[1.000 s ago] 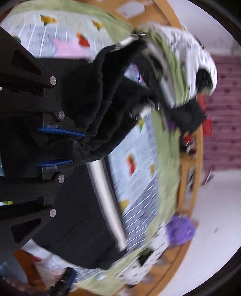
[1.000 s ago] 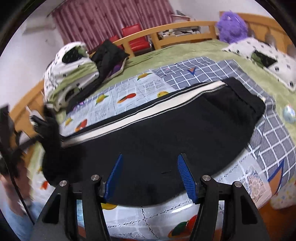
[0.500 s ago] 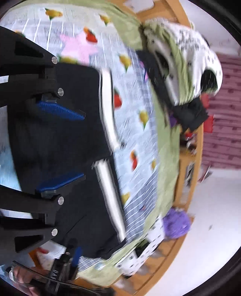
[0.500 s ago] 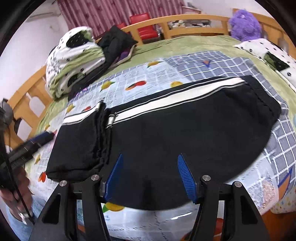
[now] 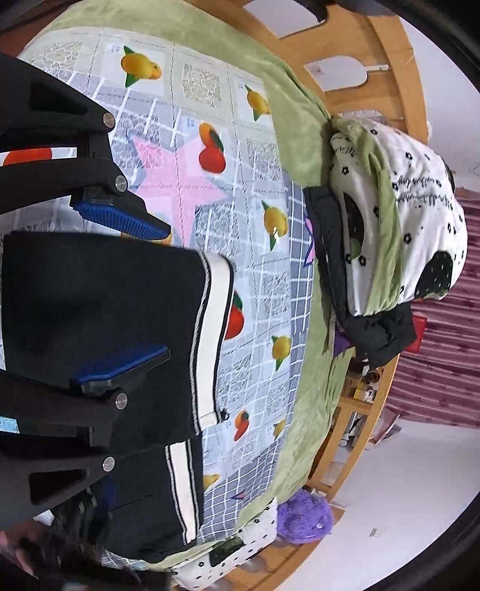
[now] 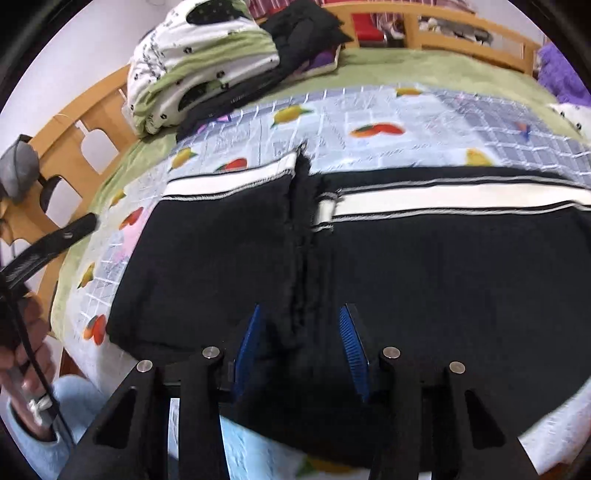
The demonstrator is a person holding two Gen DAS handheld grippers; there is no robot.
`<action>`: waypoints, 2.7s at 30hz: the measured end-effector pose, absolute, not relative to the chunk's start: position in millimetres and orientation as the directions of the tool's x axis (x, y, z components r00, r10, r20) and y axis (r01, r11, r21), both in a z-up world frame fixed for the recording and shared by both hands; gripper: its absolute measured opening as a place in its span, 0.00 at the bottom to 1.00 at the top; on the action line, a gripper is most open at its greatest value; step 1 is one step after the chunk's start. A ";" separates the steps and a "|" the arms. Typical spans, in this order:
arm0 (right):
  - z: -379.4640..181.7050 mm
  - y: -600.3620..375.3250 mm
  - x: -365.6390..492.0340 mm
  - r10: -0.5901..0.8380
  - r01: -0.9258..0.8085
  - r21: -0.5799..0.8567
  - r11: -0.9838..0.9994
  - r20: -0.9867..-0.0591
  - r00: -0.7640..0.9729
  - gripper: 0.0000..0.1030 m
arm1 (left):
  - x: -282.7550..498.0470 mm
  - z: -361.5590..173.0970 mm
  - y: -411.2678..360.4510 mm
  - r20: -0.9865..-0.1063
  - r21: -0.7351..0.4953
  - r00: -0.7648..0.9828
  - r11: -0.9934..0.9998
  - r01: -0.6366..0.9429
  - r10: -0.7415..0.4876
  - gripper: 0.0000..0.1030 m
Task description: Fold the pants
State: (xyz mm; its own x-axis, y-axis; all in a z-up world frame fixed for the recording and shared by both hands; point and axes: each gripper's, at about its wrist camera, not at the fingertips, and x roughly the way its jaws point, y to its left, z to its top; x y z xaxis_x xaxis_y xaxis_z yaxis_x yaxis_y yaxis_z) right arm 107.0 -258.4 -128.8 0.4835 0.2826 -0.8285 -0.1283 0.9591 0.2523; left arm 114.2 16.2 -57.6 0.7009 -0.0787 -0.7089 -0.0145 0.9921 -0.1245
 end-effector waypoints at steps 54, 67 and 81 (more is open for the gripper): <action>-165.6 -280.0 83.2 0.131 -0.026 0.135 0.991 -0.873 0.469 0.47 | 104.6 -53.6 66.3 -0.674 -0.326 0.715 0.943 -0.062 -0.186 0.55; -132.7 -274.8 66.3 0.003 0.143 0.099 0.985 -0.832 0.554 0.47 | 100.0 -48.8 61.7 -0.661 -0.336 0.715 0.942 -0.010 -0.228 0.55; -95.8 -277.5 63.3 -0.063 0.266 0.130 0.955 -0.788 0.612 0.45 | 99.7 -45.0 59.8 -0.644 -0.389 0.704 0.920 0.033 -0.298 0.55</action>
State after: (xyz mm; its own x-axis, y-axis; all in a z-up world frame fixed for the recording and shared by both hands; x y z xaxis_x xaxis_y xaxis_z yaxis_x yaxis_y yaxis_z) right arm 63.3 -277.5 -95.8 0.6122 -0.0626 -0.7882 0.2656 0.9552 0.1304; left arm 99.7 59.8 -45.0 0.7044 -0.2979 -0.6443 0.0330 0.9205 -0.3894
